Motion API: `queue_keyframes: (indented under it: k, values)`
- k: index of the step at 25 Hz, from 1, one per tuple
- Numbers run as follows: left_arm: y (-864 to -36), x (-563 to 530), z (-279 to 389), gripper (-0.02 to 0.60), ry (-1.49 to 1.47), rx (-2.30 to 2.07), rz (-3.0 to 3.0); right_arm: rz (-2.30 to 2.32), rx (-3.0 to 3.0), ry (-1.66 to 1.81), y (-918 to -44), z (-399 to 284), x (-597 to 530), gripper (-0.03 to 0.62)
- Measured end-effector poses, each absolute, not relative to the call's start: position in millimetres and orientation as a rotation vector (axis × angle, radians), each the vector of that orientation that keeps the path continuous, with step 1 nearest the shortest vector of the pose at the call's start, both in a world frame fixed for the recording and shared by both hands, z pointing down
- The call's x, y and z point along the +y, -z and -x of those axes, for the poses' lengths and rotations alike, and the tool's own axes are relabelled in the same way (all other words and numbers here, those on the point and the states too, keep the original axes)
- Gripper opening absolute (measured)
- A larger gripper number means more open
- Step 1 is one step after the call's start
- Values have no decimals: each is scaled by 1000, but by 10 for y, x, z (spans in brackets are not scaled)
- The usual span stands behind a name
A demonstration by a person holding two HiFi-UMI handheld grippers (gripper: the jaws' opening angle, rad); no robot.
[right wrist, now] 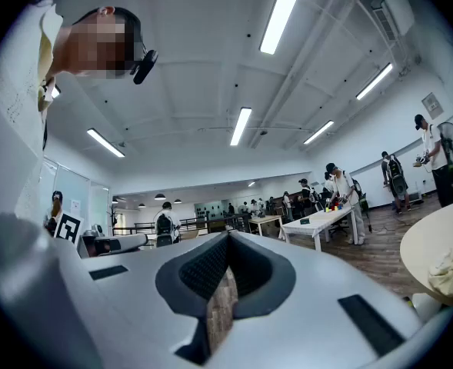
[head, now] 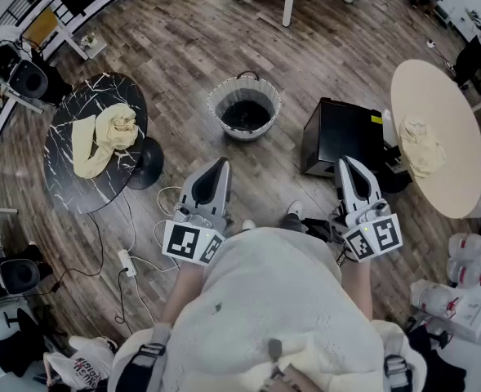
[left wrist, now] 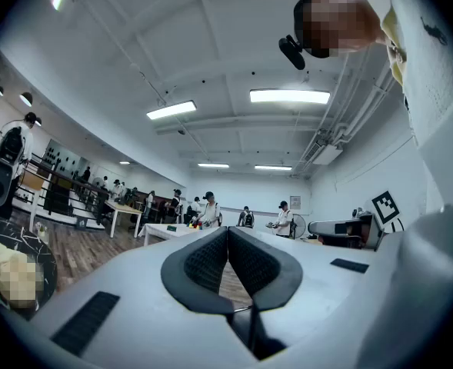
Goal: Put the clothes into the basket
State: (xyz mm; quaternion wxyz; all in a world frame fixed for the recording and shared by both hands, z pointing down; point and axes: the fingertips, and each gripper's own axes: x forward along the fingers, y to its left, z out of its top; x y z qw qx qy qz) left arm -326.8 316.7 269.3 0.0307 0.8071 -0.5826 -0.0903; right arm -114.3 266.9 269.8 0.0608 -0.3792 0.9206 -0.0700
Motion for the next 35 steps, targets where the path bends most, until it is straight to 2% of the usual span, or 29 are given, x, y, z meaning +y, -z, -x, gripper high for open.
queue_keyframes:
  k: [11,24,35]
  values:
    - [-2826,3294,3036,21,231,-1676,-2537,1272,2761,296,-2930,930,3026,6]
    - [-2941,3300,3074,21,226,-1619,-2525,1339,2732,288,-2947,927,3140,6]
    - [-2962,3146,2834,21,203,-1513,-2586,1447,2587,348,-2957,434,3124,8]
